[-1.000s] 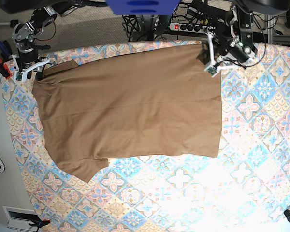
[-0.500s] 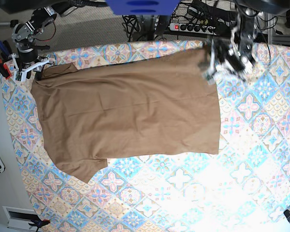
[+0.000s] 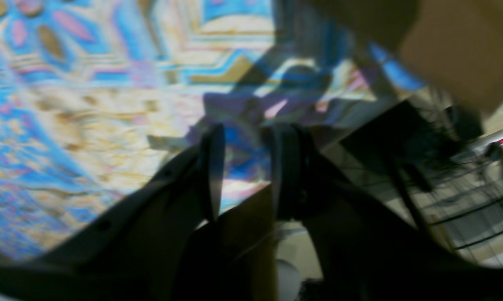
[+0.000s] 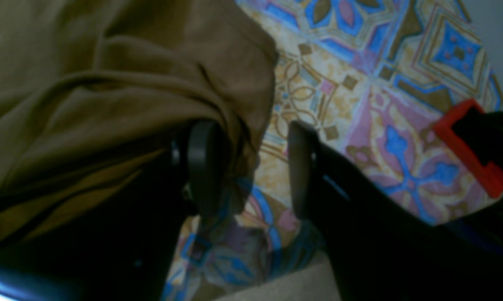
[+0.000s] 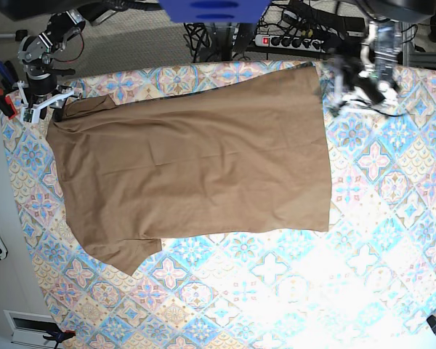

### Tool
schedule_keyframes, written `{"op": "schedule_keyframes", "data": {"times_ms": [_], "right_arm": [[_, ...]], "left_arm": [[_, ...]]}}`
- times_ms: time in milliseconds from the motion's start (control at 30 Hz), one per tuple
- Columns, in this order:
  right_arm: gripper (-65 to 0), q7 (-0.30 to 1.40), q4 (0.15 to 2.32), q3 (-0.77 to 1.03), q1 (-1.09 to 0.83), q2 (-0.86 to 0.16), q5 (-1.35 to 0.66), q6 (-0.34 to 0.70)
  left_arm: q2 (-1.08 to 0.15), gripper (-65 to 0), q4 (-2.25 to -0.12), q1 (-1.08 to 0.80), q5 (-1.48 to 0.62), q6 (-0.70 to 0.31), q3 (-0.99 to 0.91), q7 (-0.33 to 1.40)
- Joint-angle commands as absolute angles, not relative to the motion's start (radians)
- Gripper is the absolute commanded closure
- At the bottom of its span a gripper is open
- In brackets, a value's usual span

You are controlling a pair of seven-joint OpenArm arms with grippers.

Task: Layout the t-shirt on the table in an organized manner, then fold the t-shirt properly
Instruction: 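Release the shirt edge with the left gripper and raise it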

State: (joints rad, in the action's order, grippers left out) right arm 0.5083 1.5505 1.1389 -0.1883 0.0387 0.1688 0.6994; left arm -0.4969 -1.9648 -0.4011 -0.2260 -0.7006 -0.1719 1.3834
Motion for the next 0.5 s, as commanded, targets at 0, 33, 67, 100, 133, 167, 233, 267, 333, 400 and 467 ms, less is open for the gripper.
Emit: {"op": "schedule_keyframes", "data": {"times_ms": [0, 33, 67, 100, 133, 167, 233, 267, 333, 400, 467], "right_arm": [[-24.9, 0.493, 1.57, 1.142, -0.188, 0.025, 0.165, 0.694], [-24.9, 0.492, 1.57, 1.142, -0.188, 0.025, 0.165, 0.694], [-24.9, 0.492, 1.57, 1.141, -0.188, 0.025, 0.165, 0.694], [-24.8, 0.49, 1.57, 1.141, -0.188, 0.025, 0.165, 0.694], [-24.8, 0.49, 1.57, 1.141, -0.188, 0.025, 0.165, 0.694], [-24.7, 0.492, 1.569, 1.139, -0.186, 0.025, 0.165, 0.694], [-24.7, 0.492, 1.569, 1.13, -0.188, 0.025, 0.165, 0.694], [-24.6, 0.492, 1.569, 1.119, -0.189, 0.025, 0.165, 0.694], [-24.6, 0.492, 1.569, 1.115, -0.189, 0.025, 0.165, 0.694], [-24.6, 0.495, 1.569, 1.113, -0.189, 0.025, 0.166, 0.694], [-24.6, 0.495, 1.569, 1.113, -0.191, 0.025, 0.173, 0.694]], "left_arm": [[-0.522, -18.0, -1.983, -0.39, -0.203, -0.698, -0.225, 1.396], [-0.524, -18.0, -1.983, -0.378, -0.203, -0.698, -0.266, 1.396], [-0.524, -18.0, -1.983, -0.355, -0.206, -0.698, -0.289, 1.396], [-0.522, -18.0, -1.982, -0.326, -0.206, -0.698, -0.311, 1.396], [-0.515, -18.0, -1.979, -0.292, -0.209, -0.698, -0.331, 1.396], [-0.489, -18.0, -1.979, -0.254, -0.208, -0.698, -0.348, 1.396], [-0.424, -18.0, -1.979, -0.177, -0.202, -0.698, -0.403, 1.396], [-0.394, -18.0, -1.977, -0.145, -0.202, -0.698, -0.443, 1.396], [-0.308, -18.0, -1.977, -0.076, -0.202, -0.698, -0.544, 1.396], [-0.231, -18.0, -1.974, -0.008, -0.199, -0.698, -0.634, 1.396], [-0.179, -18.0, -1.94, 0.048, -0.199, -0.698, -0.711, 1.396]]}}
